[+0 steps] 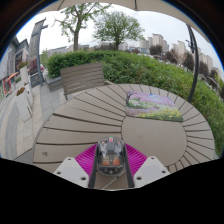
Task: Arrange mouse
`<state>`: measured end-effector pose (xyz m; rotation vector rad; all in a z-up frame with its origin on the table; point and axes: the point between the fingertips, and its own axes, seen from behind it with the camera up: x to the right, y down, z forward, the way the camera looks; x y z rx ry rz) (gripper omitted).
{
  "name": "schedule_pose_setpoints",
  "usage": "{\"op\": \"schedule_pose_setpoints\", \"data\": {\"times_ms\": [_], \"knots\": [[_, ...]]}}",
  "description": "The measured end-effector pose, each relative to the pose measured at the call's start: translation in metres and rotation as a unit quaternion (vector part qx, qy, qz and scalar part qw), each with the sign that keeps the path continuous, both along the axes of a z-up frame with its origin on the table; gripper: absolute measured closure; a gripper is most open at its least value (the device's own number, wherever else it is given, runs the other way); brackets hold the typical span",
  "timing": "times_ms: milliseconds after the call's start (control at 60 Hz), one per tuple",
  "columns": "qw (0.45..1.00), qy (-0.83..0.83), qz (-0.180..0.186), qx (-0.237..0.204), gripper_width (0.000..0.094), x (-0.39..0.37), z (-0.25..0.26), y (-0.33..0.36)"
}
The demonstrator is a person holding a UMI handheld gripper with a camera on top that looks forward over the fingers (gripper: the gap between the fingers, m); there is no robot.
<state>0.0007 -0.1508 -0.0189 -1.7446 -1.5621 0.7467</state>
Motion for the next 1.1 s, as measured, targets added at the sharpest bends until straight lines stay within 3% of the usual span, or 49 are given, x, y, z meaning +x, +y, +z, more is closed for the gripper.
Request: {"op": "schedule_pose_setpoints", "data": {"times_ms": [150,333,417,500,683,800,983,1050,1100], "knots": [[1.000,-0.016,0.013,-0.019,0.0547,-0.001,0.014,-0.003],[0.997,0.057,0.030,-0.046,0.0549,-0.049,0.138,0.017],[0.994,0.097,0.025,-0.042,0.0550,-0.090,0.192,0.052],[0.993,0.113,0.003,-0.039,0.0550,-0.126,0.211,0.103],[0.996,0.068,-0.048,-0.036,0.0548,-0.200,0.136,0.206],[0.998,0.029,-0.041,-0.039,0.0544,-0.215,0.065,0.229],[0.999,-0.016,-0.032,-0.025,0.0504,-0.210,0.005,0.234],[0.999,-0.024,-0.032,-0.032,0.0393,-0.209,0.002,0.234],[0.998,-0.028,-0.034,-0.036,0.0117,-0.205,0.008,0.236]]}}
